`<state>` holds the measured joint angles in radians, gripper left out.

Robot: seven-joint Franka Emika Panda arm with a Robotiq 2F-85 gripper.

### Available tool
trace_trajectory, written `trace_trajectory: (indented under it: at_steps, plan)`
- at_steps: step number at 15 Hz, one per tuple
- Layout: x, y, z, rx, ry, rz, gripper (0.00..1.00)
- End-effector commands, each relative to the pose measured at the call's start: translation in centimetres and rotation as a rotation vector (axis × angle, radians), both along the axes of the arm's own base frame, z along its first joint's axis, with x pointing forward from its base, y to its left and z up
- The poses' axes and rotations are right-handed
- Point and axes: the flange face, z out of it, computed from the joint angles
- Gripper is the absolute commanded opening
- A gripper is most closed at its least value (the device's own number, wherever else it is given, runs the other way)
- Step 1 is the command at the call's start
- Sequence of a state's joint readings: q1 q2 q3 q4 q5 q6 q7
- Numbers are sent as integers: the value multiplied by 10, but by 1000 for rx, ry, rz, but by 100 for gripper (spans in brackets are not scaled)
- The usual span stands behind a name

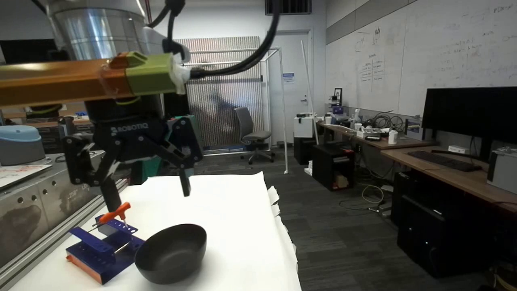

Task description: Put the wrench inside the black bowl

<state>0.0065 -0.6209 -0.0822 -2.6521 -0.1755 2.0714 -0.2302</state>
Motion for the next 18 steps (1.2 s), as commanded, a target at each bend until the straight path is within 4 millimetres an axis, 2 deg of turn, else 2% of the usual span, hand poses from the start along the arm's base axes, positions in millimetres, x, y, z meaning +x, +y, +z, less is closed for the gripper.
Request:
trace_trajectory:
  at_steps: [1, 4, 10, 13, 18]
  plan:
    - [63, 67, -9, 38, 10, 111, 100]
    - [105, 117, -28, 33, 44, 176, 100]
    - [192, 189, -81, 34, 34, -81, 100]
    - [222, 209, -106, 60, 48, -218, 100]
    - [250, 229, -138, 65, 31, -362, 100]
